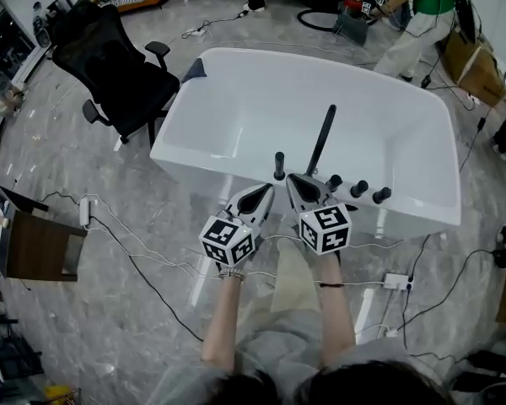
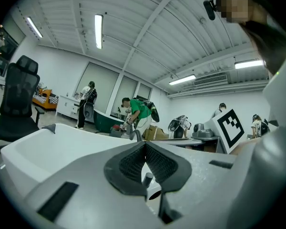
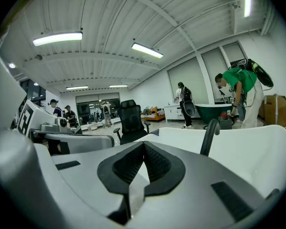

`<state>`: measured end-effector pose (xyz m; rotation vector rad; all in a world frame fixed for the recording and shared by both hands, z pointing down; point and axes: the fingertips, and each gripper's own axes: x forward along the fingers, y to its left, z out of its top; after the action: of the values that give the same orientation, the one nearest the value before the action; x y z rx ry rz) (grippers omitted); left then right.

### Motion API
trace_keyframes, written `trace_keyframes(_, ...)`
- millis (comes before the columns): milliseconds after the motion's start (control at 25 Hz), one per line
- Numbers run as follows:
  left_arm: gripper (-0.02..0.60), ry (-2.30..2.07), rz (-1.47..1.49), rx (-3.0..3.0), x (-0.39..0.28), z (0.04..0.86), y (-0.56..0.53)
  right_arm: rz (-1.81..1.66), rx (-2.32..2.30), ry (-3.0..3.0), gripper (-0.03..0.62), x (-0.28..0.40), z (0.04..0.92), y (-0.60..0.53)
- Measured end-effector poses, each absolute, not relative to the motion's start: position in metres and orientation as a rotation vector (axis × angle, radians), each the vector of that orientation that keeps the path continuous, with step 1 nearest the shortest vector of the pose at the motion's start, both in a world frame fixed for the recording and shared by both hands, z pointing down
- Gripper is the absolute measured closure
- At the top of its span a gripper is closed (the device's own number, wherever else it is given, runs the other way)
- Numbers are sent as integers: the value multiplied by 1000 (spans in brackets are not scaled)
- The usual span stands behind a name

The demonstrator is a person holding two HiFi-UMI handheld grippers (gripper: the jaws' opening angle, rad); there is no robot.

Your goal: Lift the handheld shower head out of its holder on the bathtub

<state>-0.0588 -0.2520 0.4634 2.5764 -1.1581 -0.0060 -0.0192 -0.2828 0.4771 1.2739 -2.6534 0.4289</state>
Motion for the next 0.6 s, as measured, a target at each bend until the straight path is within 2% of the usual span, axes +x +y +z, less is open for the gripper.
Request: trace_keyframes(600, 577, -1178, 39, 2430, -66, 576, -312, 483, 1150, -2583, 591, -29, 594, -353)
